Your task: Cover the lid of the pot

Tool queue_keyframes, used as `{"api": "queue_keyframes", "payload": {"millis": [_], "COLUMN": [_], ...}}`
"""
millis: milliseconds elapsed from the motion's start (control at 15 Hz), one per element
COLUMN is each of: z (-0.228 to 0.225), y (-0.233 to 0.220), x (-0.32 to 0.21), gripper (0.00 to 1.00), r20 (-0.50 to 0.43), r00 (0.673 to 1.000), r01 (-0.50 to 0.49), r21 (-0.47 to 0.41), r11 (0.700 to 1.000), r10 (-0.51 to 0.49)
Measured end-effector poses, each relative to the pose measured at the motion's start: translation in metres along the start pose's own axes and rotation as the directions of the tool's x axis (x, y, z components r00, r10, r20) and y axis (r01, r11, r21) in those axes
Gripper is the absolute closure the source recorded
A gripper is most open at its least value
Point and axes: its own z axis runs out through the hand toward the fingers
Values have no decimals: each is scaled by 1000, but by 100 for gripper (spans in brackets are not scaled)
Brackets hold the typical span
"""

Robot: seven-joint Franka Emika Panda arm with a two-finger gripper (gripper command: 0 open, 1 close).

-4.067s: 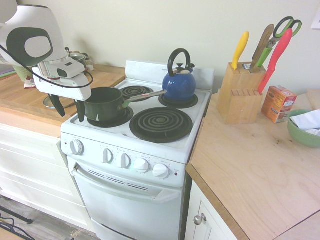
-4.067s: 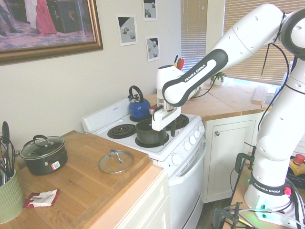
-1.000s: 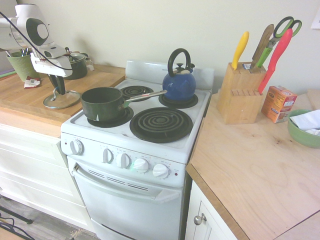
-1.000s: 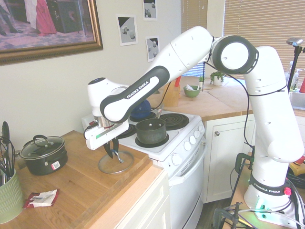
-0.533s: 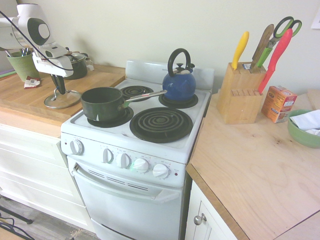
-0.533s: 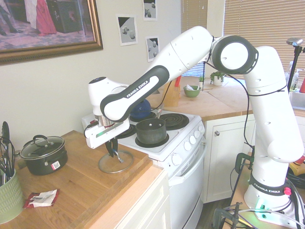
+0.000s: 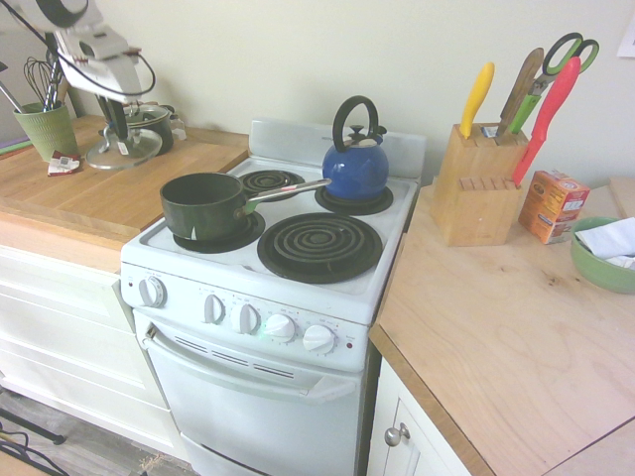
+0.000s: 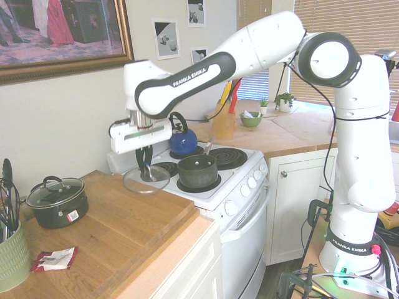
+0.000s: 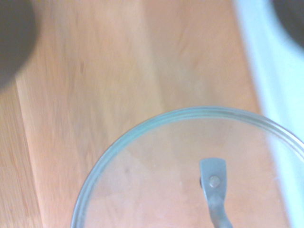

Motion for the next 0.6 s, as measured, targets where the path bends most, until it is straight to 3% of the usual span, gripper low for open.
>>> {"api": "queue_keyframes", "payload": {"millis": [333, 600], "z": [-56, -65], "y": [30, 66], "x": [59, 107], "gripper": [100, 100], "r20": [-34, -67], "r00": [978, 943], "r01": [-207, -328], "r21": [10, -34], "r11": [978, 944], "r10": [207, 326]}}
